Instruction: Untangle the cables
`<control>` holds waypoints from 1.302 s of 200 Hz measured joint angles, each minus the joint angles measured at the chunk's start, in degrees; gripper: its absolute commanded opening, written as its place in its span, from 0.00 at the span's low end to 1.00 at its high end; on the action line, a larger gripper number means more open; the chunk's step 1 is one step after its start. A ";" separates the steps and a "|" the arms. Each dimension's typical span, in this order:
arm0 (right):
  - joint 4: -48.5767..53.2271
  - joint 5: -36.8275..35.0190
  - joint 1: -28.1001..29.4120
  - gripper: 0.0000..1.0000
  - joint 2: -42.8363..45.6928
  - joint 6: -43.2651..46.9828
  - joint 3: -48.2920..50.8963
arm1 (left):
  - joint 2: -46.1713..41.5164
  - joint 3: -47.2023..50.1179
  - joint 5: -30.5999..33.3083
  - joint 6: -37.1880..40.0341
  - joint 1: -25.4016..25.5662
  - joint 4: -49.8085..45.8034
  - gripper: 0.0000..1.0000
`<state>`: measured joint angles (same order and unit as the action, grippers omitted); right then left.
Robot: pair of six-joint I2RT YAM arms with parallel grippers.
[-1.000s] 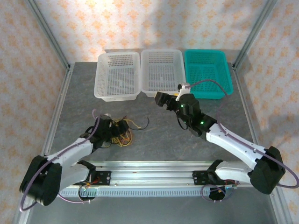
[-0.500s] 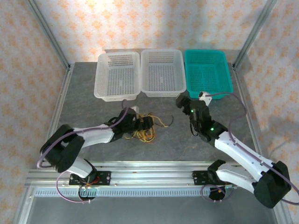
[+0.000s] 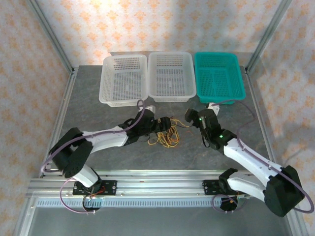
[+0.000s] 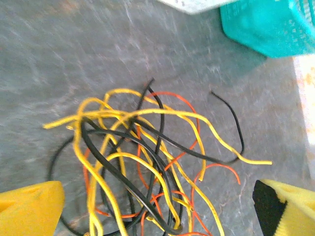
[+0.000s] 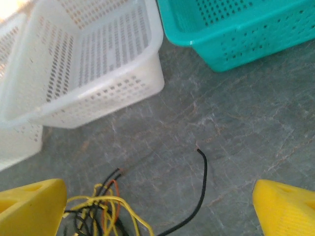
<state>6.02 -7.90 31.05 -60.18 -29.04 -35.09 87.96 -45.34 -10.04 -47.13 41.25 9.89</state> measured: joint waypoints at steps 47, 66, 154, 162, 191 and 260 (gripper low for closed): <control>6.10 8.59 -0.48 0.69 -14.03 9.99 -10.38 | -9.60 0.00 9.03 3.06 -0.04 -6.60 0.99; 8.33 11.37 -0.48 0.63 -19.93 13.81 -14.75 | -9.81 0.00 9.18 4.04 -0.04 -6.67 0.99; 21.18 16.68 -1.75 0.49 -35.01 22.73 -26.47 | -5.84 0.98 3.28 6.80 -1.38 0.46 0.99; 22.08 16.94 -1.75 0.49 -36.00 23.10 -27.26 | -5.84 1.53 2.54 7.15 -1.70 1.25 0.99; 24.04 17.59 -1.75 0.46 -38.88 23.85 -29.31 | -5.86 3.43 -0.17 8.79 -3.56 2.71 0.99; 26.80 22.84 -1.75 0.46 -44.72 24.22 -34.60 | -8.00 7.10 -4.33 13.22 -7.21 3.58 0.99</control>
<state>32.82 14.94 29.30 -104.90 -4.82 -69.69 79.96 -38.24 -14.37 -33.91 34.04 13.47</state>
